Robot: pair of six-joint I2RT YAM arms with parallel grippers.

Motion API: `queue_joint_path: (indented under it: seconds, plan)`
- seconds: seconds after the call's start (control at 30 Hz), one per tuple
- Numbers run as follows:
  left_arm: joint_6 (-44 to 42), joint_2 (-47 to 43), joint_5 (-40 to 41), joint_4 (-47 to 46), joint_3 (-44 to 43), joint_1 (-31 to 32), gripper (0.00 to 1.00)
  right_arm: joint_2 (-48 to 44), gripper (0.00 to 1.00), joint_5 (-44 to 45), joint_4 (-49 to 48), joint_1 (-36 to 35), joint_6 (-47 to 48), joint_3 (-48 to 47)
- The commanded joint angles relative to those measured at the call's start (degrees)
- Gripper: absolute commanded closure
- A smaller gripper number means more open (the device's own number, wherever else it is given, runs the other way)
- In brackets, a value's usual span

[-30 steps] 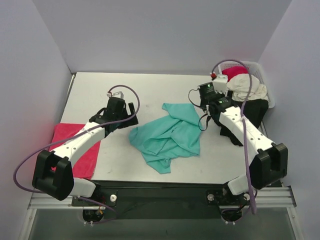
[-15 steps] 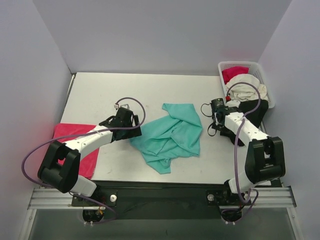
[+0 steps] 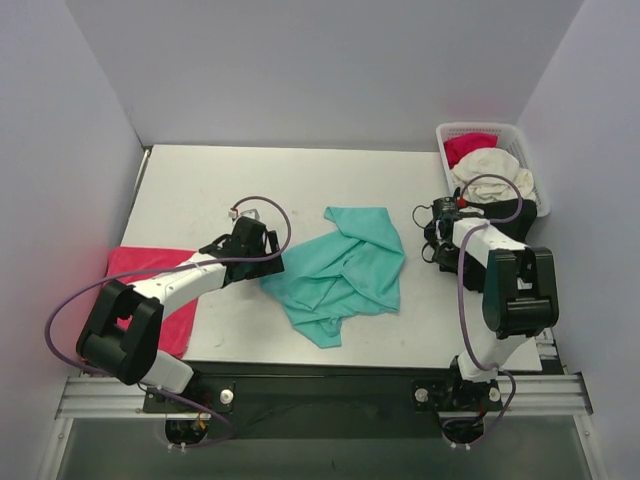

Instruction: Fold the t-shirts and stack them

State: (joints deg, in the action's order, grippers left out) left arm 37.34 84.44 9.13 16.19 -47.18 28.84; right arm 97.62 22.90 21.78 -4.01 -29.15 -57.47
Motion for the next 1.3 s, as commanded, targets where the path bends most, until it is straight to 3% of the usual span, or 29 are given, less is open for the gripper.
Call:
queue_joint_path:
  seconds: [0.0, 0.17, 0.27, 0.57, 0.7, 0.8, 1.17, 1.27]
  plan:
    - [0.36, -0.68, -0.51, -2.56, -0.37, 0.34, 0.07, 0.02, 0.62, -2.77, 0.72, 1.02, 0.14, -1.85]
    - [0.27, -1.21, -0.69, -2.65, -0.28, 0.34, 0.07, -0.07, 0.82, -3.29, 0.81, 1.02, 0.40, -1.77]
    - [0.19, -1.21, -0.69, -2.65, -0.28, 0.34, 0.07, -0.42, 1.00, -3.56, 0.72, 1.02, 0.41, -1.77]
    - [0.19, -1.48, -0.78, -2.74, -0.19, 0.34, 0.07, -6.39, 1.00, -1.80, 1.51, 0.76, 0.41, -1.06]
    - [0.10, -1.56, -0.95, -2.82, -0.11, 0.34, 0.07, -7.98, 0.66, 1.09, 1.51, -0.03, 1.72, -0.97]
    - [0.01, -1.65, -1.13, -2.83, -0.11, 0.34, 0.07, -6.40, 0.57, 4.08, 1.51, -0.03, 4.97, -2.11]
    - [-0.52, -4.55, -1.74, -1.77, 0.15, 0.25, 0.07, 3.36, 0.52, -3.45, 1.07, 6.64, 10.34, -4.49]
    - [-0.52, -4.55, -2.27, -2.21, 0.33, 0.34, 0.07, 3.89, 0.55, -5.57, 1.07, 7.70, 10.25, -4.31]
